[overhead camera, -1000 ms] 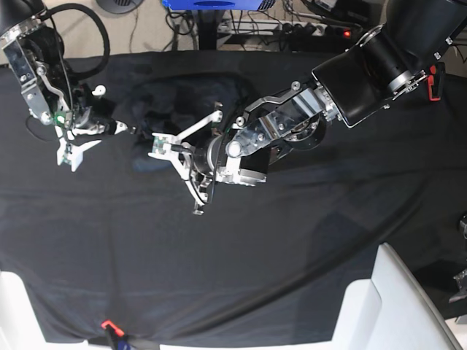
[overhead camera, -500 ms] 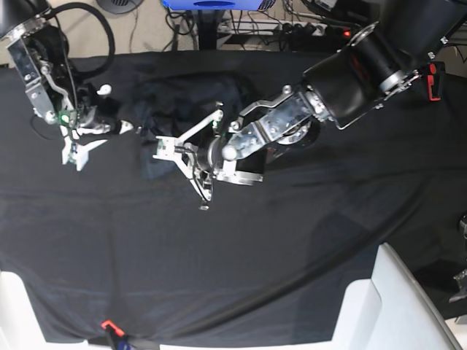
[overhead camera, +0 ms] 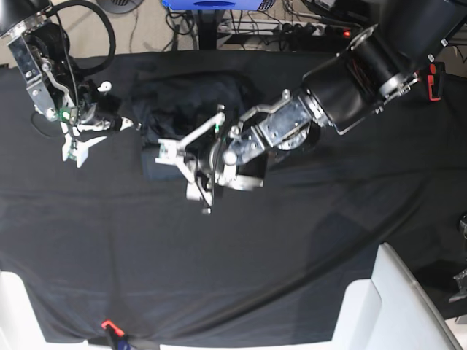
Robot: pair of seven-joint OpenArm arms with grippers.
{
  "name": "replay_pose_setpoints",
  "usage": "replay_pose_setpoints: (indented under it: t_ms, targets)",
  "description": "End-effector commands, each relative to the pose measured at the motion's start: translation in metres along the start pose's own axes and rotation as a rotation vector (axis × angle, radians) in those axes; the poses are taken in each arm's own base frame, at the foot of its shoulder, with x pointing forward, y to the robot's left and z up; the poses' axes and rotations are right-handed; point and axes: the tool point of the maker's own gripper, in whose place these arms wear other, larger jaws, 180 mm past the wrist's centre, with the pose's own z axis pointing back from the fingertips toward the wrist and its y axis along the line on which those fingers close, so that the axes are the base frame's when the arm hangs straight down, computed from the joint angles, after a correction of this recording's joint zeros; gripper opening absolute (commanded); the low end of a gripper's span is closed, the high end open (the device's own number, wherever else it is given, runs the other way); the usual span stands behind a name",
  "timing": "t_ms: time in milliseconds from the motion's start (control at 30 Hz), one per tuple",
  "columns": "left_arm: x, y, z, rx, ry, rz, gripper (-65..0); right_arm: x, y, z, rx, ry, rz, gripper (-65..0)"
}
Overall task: Fold the T-shirt properly
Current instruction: 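Tuck the shirt's side edge under with the left gripper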
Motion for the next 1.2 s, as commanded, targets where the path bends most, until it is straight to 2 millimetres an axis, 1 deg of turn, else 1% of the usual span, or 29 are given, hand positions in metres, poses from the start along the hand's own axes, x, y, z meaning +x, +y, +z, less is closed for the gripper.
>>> replay_pose_setpoints:
  t_ms: [0, 33, 100, 167, 267, 300, 433, 533, 800, 967, 1167]
  targets:
    - [0.010, 0.020, 0.008, 0.044, -0.025, -0.010, -18.3, 0.011, 0.000, 0.004, 0.004, -0.034, 0.004, -65.0]
    - [0.011, 0.021, 0.008, 0.047, -0.026, -0.010, -17.4, 0.011, 0.000, 0.004, 0.004, -0.034, 0.004, -65.0]
    - [0.008, 0.033, 0.012, 0.068, -0.019, -0.019, -17.1, 0.011, 0.000, 0.004, 0.004, -0.034, 0.004, -65.0]
    - [0.008, 0.039, 0.014, 0.079, -0.016, -0.024, -17.3, 0.011, 0.000, 0.004, 0.004, -0.034, 0.004, -65.0]
    - [0.003, 0.043, 0.016, 0.085, 0.018, -0.027, -17.3, 0.011, 0.000, 0.004, 0.004, -0.034, 0.004, -65.0]
    - [0.002, 0.047, 0.017, 0.093, 0.024, -0.030, -17.3, 0.011, 0.000, 0.004, 0.004, -0.034, 0.004, -65.0]
    - [0.015, 0.055, 0.027, 0.123, -0.005, -0.054, -17.6, 0.011, 0.000, 0.004, 0.004, -0.034, 0.004, -65.0]
    - [0.017, 0.062, 0.033, 0.145, 0.005, -0.056, -17.6, 0.011, 0.000, 0.004, 0.004, -0.034, 0.004, -65.0]
    - [0.003, 0.087, 0.046, 0.208, -0.001, 0.051, -17.6, 0.010, 0.002, 0.004, 0.007, -0.032, 0.012, -65.0]
    - [-0.002, 0.080, 0.042, 0.193, 0.005, 0.070, -17.6, 0.010, 0.003, 0.005, 0.011, -0.034, 0.014, -65.0]
    - [-0.002, 0.083, 0.044, 0.202, -0.002, 0.078, -17.8, 0.009, 0.004, 0.005, 0.013, -0.032, 0.013, -65.0]
